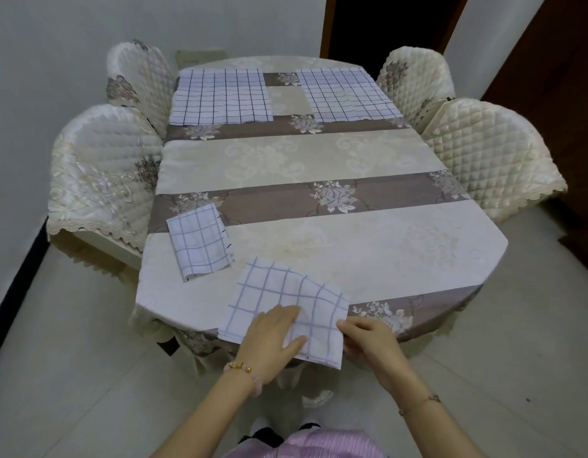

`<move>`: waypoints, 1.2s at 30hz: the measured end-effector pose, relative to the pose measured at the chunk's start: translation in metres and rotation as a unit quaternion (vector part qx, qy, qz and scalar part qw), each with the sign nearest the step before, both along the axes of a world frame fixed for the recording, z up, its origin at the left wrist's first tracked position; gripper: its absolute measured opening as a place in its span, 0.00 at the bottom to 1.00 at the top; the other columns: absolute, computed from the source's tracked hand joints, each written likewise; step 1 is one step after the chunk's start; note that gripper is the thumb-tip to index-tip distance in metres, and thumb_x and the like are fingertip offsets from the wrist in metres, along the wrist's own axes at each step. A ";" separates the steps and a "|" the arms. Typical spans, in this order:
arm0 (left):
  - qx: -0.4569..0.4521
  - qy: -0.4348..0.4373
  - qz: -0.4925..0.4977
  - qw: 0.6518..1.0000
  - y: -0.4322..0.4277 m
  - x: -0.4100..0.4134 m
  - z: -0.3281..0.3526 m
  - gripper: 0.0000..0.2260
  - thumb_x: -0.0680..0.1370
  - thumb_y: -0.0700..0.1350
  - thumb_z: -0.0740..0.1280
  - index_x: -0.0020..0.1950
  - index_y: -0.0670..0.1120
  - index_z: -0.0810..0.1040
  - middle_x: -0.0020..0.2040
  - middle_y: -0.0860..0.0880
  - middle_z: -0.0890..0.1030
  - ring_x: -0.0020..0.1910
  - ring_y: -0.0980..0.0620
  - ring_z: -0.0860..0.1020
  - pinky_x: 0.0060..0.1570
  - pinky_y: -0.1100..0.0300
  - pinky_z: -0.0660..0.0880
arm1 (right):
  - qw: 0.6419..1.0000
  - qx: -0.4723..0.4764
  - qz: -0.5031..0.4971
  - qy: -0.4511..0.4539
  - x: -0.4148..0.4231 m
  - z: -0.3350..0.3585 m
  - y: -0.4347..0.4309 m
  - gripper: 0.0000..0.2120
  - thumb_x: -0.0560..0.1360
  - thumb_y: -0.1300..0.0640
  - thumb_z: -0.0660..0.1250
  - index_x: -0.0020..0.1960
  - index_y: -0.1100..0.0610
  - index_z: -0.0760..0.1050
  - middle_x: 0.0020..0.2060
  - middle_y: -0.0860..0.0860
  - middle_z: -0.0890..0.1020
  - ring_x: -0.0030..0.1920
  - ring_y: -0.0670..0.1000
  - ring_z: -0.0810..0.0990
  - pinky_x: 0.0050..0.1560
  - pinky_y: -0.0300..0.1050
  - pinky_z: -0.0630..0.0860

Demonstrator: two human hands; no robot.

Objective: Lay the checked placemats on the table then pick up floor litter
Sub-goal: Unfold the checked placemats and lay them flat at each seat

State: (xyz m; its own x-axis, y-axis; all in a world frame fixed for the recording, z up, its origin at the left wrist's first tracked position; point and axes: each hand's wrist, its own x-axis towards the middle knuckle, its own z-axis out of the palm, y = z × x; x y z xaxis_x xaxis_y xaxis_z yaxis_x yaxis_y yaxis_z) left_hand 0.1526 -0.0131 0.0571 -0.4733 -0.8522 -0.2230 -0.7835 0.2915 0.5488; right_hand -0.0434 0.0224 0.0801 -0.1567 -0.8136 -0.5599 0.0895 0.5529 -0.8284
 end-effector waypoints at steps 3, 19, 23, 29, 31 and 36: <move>0.029 0.126 0.031 0.991 0.010 -0.020 0.026 0.26 0.74 0.61 0.62 0.70 0.54 0.64 0.67 0.58 0.69 0.64 0.60 0.68 0.64 0.65 0.64 | 0.999 -0.026 0.004 -0.018 0.009 0.012 -0.003 0.13 0.74 0.61 0.68 0.30 0.56 0.77 0.22 0.49 0.71 0.25 0.48 0.69 0.29 0.39 0.69; 0.052 0.396 0.280 0.873 -0.032 0.022 0.077 0.09 0.78 0.41 0.63 0.41 0.50 0.79 0.36 0.54 0.78 0.39 0.55 0.74 0.44 0.56 0.73 | 0.990 -0.136 -0.044 -0.012 -0.018 0.048 -0.018 0.08 0.77 0.62 0.62 0.41 0.58 0.76 0.40 0.55 0.79 0.41 0.50 0.78 0.43 0.43 0.76; 0.006 0.410 0.345 0.844 -0.068 0.061 0.089 0.11 0.78 0.38 0.63 0.39 0.50 0.78 0.36 0.50 0.78 0.40 0.51 0.73 0.39 0.61 0.71 | 0.984 -0.155 -0.031 0.084 -0.043 0.051 -0.030 0.10 0.77 0.58 0.63 0.38 0.52 0.77 0.38 0.50 0.78 0.41 0.51 0.73 0.40 0.42 0.67; -0.016 0.354 0.343 0.870 -0.092 0.083 0.088 0.10 0.77 0.40 0.64 0.36 0.48 0.76 0.37 0.46 0.77 0.38 0.51 0.73 0.39 0.60 0.70 | 0.969 -0.185 0.013 0.164 -0.052 0.066 -0.058 0.05 0.75 0.58 0.68 0.45 0.59 0.81 0.39 0.50 0.82 0.39 0.45 0.77 0.37 0.29 0.73; -0.006 0.363 0.352 0.863 -0.098 0.090 0.088 0.07 0.76 0.44 0.66 0.38 0.47 0.75 0.37 0.46 0.77 0.36 0.51 0.74 0.37 0.58 0.71 | 0.965 -0.197 0.017 0.173 -0.057 0.070 -0.065 0.05 0.74 0.59 0.68 0.43 0.57 0.82 0.40 0.48 0.83 0.40 0.42 0.79 0.42 0.32 0.74; 0.015 0.360 0.348 0.865 -0.106 0.094 0.076 0.12 0.76 0.43 0.68 0.35 0.39 0.72 0.31 0.45 0.68 0.30 0.53 0.67 0.29 0.61 0.62 | 0.963 -0.190 0.021 0.191 -0.067 0.069 -0.082 0.04 0.73 0.58 0.69 0.41 0.54 0.82 0.40 0.46 0.84 0.40 0.40 0.80 0.40 0.29 0.75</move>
State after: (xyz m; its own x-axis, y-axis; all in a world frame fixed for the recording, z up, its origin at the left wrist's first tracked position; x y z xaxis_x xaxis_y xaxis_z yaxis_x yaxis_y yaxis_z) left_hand 0.2471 -0.1192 0.1330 0.1269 -0.9857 -0.1105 -0.2151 -0.1361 0.9671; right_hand -0.1100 -0.0592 0.1491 -0.2537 -0.9585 -0.1297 -0.2775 0.2006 -0.9396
